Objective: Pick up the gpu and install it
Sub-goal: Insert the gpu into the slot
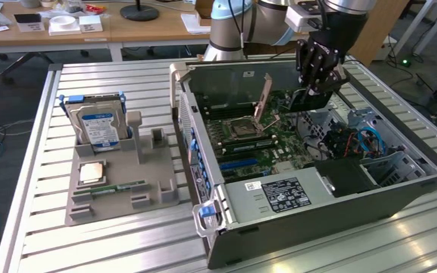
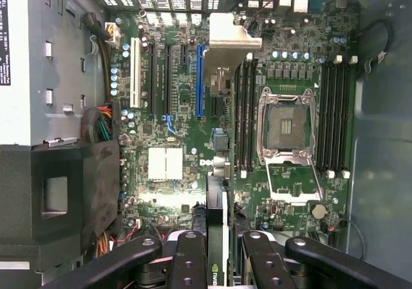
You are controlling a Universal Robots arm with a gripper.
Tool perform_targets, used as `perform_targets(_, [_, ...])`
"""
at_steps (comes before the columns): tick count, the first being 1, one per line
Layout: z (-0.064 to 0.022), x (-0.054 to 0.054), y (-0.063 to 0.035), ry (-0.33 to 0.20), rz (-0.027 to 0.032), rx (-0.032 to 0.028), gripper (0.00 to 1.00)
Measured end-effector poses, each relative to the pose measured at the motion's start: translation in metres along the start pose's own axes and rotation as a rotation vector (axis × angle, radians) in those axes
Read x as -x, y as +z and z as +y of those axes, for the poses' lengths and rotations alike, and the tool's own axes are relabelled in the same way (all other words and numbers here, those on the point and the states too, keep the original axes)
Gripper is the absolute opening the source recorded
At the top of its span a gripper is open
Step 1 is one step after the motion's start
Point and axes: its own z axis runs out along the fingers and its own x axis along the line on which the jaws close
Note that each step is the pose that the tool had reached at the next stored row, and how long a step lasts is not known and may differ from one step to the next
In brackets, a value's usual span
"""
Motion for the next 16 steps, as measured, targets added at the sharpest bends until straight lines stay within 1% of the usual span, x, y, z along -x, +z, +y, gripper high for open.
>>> perform_targets(7, [0.0011, 0.0000, 0.0002, 0.000, -0.0001, 0.0000, 0.26])
perform_targets(13, [0.0059, 0.0000, 0.0003, 0.000, 0.0000, -0.0001, 0.26])
perform_targets(16, [0.0089, 0.0001, 0.0008, 0.000, -0.0006, -0.0012, 0.26])
